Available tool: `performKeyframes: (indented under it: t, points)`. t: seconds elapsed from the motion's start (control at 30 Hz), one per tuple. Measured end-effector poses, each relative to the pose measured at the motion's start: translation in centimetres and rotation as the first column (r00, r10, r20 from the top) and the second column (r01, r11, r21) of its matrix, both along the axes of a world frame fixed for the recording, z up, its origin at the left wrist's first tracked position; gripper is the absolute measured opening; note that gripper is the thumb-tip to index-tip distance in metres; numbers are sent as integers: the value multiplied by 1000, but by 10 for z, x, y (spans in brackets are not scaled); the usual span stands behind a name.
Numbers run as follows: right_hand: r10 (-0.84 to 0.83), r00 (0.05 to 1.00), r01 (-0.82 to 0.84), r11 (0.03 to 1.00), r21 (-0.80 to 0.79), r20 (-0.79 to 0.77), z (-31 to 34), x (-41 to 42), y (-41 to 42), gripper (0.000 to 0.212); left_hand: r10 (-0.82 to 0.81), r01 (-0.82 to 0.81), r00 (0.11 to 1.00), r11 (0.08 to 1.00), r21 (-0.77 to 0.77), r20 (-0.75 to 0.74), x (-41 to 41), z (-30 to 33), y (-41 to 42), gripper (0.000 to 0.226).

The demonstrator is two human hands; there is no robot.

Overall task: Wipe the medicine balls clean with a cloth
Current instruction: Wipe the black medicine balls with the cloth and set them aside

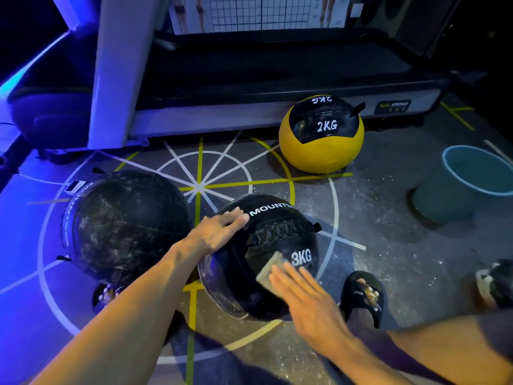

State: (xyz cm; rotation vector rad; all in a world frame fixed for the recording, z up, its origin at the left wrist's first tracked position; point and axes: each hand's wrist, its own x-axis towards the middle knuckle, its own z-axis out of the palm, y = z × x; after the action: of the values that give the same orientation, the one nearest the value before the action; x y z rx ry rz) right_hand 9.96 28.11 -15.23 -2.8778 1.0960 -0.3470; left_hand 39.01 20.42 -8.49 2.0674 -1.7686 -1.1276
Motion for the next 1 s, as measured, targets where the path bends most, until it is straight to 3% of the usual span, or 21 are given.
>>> performKeyframes:
  t: [0.07,0.13,0.2,0.27,0.37,0.43,0.5,0.57,0.63,0.7,0.8,0.87,0.93,1.0]
  points:
    - [-193,963,154,967,205,186,-3,-13,-3,71,-17,18,999,1000,-8,40,3,-5,2,84]
    - [-410,858,276,877,394,310,-5,-9,-1,70,-16,17,997,1000,-16,75,3,-8,4,93]
    - [-466,813,298,849,437,349,-2,11,7,72,-17,21,995,999,-42,101,-3,-10,6,100]
    - [-360,879,219,886,408,312,1,43,25,73,-10,18,994,997,-69,111,-7,-12,9,106]
    - [-54,967,15,988,155,248,1,63,35,74,-4,14,995,994,-106,98,-4,-19,13,121]
    - [-26,978,4,994,105,209,-8,48,18,72,10,-2,998,993,-116,68,0,-24,16,121]
    - [-248,933,185,952,245,259,-18,25,-3,68,29,-25,999,992,-123,35,3,-26,17,117]
    - [-567,775,428,796,427,280,-22,10,-18,67,44,-41,999,992,-123,19,2,-26,18,108]
    - [-669,685,498,719,484,289,-18,24,-16,70,54,-55,999,989,-140,-8,-1,-27,20,108]
    - [-603,719,430,776,460,345,-7,59,-1,72,72,-74,997,985,-158,-19,-4,-28,19,104]
    - [-290,900,194,935,298,326,0,94,23,70,89,-91,996,980,-180,-23,-1,-30,23,98]
    - [-131,957,90,982,163,259,-2,86,21,70,86,-91,996,980,-179,-32,5,-30,26,98]
    - [-147,951,94,976,198,271,-9,59,12,72,100,-107,994,978,-177,-48,9,-30,30,94]
    - [-366,870,240,900,363,332,-14,31,3,75,120,-131,990,977,-168,-74,10,-29,35,93]
